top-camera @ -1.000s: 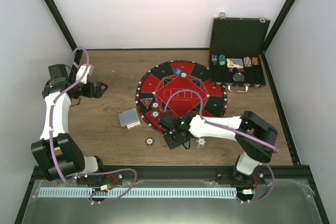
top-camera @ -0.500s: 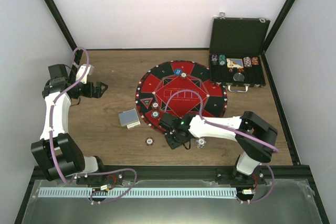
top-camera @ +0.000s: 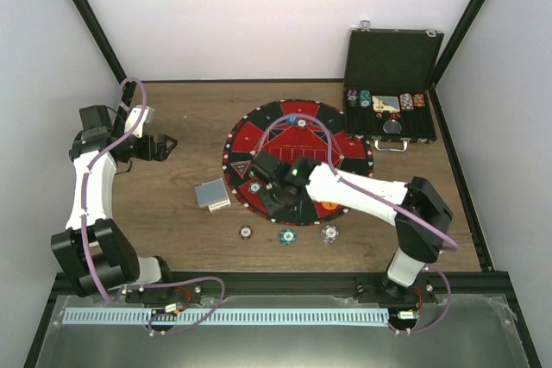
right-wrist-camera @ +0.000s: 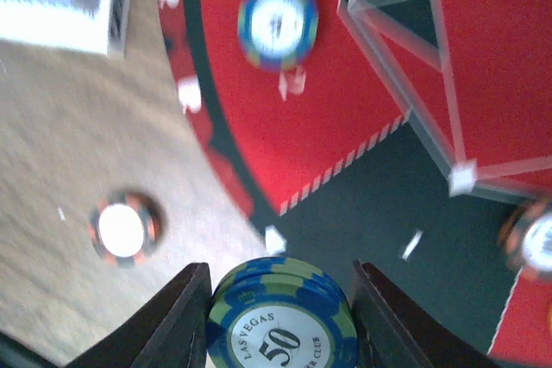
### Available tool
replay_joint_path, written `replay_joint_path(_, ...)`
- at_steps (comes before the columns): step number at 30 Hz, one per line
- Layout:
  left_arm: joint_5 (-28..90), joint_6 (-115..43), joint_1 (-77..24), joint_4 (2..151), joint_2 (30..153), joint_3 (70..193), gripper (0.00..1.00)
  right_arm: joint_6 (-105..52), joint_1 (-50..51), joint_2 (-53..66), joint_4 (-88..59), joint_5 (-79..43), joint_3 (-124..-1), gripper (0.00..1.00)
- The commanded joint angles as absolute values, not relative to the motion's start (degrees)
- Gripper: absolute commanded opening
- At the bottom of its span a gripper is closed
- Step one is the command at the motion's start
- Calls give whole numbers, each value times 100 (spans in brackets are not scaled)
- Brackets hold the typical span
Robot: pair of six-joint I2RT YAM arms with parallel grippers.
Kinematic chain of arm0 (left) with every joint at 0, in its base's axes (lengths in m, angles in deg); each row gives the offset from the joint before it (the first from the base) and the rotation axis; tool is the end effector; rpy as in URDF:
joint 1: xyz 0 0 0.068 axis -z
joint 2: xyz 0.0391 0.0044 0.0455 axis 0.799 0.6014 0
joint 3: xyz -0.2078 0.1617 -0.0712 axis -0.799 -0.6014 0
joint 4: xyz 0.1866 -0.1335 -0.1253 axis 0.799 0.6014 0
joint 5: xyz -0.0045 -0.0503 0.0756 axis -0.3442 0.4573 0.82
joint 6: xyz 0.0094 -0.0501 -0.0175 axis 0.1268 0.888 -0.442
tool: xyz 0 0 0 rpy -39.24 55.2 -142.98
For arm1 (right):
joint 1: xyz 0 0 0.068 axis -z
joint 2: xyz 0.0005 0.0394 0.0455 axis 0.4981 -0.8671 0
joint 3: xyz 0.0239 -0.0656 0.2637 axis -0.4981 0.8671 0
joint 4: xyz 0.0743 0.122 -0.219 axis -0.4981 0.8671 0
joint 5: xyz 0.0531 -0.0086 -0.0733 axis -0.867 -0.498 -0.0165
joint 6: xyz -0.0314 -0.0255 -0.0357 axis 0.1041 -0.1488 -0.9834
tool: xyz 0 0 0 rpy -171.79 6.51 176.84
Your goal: Distribute texas hold em gaming equipment
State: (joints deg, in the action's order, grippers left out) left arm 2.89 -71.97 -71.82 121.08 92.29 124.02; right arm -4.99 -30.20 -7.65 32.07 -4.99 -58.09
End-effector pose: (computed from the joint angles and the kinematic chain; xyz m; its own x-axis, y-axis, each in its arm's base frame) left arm 0.2631 0.0672 0.2954 -0.6733 0.1204 -0.7295 0.3803 0.9025 -0.2021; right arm 0.1666 0.2827 0.2302 -0.8173 -0.4700 -0.3334 -0.5209 0.8500 0.0789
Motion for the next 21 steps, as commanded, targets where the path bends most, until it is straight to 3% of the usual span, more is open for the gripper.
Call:
replay_joint_path(1, 150, -7265, -7228, 12063, 9170, 12423, 100, -1142, -2362, -1251, 3249, -218, -6948, 25)
replay_joint_path(13, 114, -7302, -7241, 12069, 9259, 12453, 100, -2052, -768, -4047, 3268, 39, -10153, 22)
replay_joint_path(21, 55, -7304, -7235, 12013, 9316, 12433, 100, -2037, -203, -5063, 3081, -93, -10938, 22)
